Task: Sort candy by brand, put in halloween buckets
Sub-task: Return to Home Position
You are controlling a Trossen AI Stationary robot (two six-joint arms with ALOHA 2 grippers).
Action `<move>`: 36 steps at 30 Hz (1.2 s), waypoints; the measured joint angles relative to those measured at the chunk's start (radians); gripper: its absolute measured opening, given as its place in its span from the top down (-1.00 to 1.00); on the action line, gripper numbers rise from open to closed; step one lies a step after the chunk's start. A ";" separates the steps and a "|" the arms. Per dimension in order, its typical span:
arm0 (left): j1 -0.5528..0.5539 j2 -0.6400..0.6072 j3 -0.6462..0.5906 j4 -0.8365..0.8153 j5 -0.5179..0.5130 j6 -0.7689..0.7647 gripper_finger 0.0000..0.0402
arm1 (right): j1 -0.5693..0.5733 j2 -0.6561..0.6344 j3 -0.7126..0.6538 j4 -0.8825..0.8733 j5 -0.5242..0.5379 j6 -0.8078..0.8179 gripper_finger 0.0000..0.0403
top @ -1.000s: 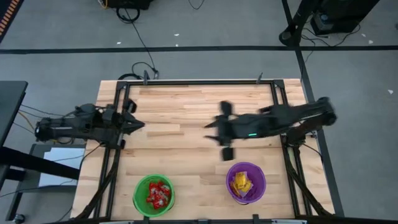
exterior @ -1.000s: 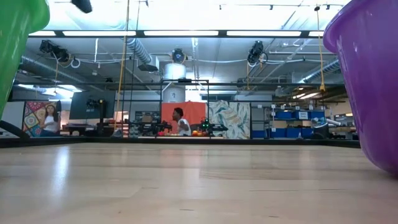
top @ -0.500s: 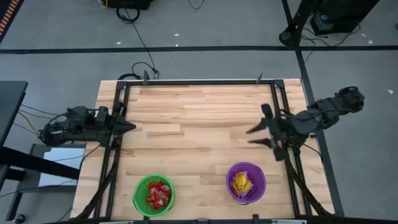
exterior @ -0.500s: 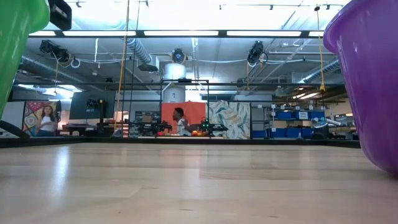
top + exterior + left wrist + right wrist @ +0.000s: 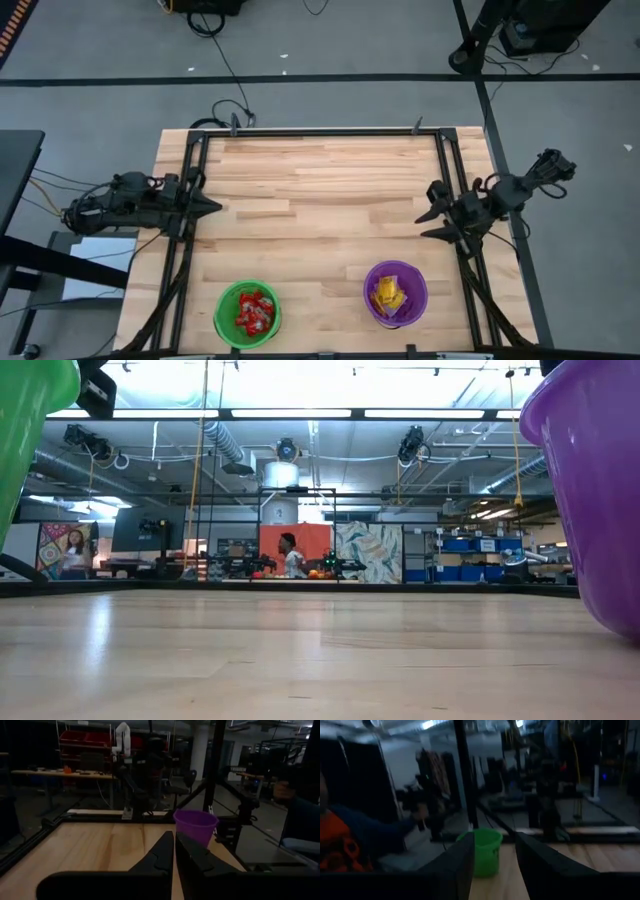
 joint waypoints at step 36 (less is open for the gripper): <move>0.004 0.003 -0.356 0.292 -0.179 -0.105 0.88 | -0.059 -0.146 -0.486 0.371 -0.049 -0.109 0.24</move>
